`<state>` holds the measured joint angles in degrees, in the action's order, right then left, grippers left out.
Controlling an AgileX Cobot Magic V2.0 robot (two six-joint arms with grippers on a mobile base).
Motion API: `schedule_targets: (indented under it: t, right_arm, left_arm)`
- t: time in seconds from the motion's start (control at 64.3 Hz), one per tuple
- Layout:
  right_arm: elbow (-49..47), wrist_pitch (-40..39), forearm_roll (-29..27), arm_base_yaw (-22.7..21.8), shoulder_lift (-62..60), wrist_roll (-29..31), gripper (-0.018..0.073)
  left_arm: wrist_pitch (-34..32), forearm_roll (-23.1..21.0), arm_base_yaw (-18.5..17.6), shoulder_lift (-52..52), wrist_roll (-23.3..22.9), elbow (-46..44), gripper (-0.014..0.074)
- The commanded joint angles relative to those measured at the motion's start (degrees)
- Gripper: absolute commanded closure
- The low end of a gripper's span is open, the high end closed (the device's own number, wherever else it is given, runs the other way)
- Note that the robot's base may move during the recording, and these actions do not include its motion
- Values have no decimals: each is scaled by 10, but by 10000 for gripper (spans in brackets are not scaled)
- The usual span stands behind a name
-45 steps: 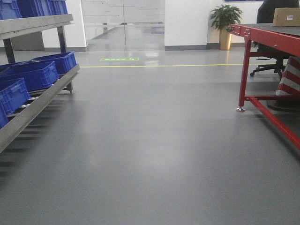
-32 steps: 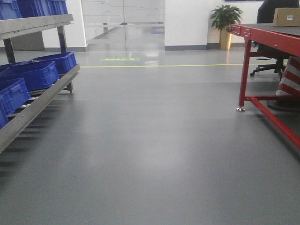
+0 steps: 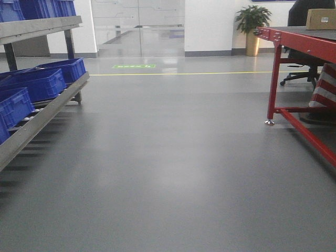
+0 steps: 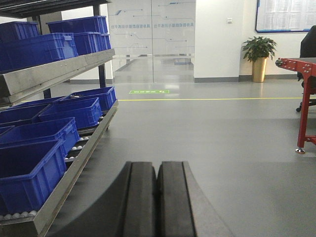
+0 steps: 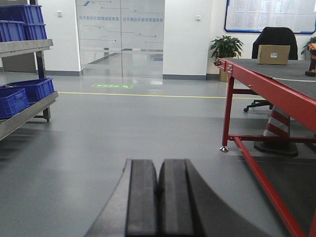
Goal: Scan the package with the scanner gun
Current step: 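Drive the base forward along the aisle past the blue crate shelf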
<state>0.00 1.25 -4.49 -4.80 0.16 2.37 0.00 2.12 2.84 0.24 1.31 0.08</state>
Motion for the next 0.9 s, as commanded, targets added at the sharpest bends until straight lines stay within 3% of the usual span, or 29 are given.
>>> schedule_targets:
  t: [0.0, 0.886]
  right_arm:
    - [0, -9, -1, -2, -2, 5, 728]
    - [0, -9, -1, -2, -2, 5, 728]
  left_arm:
    - [-10, -4, 1, -2, 0, -1, 707]
    - [-10, -4, 1, -2, 0, -1, 707]
